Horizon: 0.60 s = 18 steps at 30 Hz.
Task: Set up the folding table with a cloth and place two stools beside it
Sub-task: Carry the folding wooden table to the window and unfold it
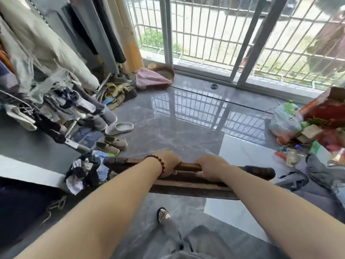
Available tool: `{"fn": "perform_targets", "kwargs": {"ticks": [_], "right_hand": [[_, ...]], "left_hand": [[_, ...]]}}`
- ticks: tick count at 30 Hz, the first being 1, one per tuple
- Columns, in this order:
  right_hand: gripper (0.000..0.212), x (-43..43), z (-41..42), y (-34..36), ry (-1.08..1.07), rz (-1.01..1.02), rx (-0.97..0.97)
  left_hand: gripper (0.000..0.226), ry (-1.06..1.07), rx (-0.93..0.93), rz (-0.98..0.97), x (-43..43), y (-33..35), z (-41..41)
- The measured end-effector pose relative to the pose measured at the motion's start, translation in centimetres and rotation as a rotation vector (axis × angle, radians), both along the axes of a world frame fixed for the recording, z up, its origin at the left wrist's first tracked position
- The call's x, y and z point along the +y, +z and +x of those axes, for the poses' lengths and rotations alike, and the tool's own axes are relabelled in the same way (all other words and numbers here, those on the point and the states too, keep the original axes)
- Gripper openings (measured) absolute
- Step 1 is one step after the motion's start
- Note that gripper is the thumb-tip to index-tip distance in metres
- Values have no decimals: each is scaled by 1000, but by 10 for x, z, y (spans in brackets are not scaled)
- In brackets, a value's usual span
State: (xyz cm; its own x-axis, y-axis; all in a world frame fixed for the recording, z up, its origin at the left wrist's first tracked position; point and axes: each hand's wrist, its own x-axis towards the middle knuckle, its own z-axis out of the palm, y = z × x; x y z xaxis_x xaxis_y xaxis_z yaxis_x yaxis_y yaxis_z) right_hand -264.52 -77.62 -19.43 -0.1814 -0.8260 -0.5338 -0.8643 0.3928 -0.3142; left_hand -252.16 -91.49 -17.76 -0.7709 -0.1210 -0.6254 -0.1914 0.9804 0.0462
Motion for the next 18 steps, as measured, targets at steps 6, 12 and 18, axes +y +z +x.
{"fn": "perform_targets", "kwargs": {"ticks": [6,12,18], "right_hand": [[12,-55,-49,-4,-37,8,29],[24,-93,-112,-13,-102,-31,41],[28,-137,-171,-18,-158,-68,2]], "left_hand": [[25,-93,28,-8,-63,-3,-56],[19,-139,37,-5,-112,-5,-128],[15,-165,39,-23,-161,-10,-193]]}}
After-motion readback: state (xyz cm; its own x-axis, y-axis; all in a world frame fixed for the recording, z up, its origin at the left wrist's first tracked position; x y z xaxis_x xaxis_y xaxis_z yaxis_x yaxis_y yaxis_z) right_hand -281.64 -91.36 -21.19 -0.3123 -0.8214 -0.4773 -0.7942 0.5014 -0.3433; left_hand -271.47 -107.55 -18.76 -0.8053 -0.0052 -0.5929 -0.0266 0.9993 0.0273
